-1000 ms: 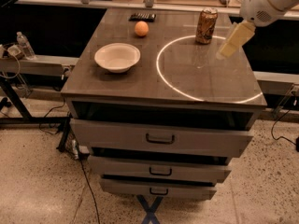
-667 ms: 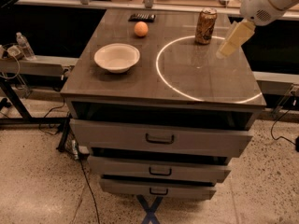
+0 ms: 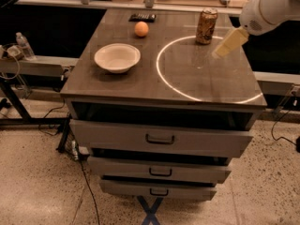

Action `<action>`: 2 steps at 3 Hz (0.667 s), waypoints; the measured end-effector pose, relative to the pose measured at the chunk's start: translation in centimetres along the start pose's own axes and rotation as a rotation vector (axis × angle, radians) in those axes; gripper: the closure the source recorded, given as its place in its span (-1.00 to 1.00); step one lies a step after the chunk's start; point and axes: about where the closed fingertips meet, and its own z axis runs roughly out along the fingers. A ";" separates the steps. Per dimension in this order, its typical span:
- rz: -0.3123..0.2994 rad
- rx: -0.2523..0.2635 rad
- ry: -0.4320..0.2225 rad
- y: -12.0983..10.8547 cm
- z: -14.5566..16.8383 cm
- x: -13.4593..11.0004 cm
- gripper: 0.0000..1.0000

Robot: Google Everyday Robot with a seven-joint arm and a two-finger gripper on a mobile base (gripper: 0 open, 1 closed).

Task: Pick orange can

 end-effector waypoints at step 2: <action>0.238 0.176 -0.097 -6.8 5.6 0.7 -1.00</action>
Offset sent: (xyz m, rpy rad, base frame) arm 0.1199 -0.0426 -0.0090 0.2670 -0.1854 -0.2918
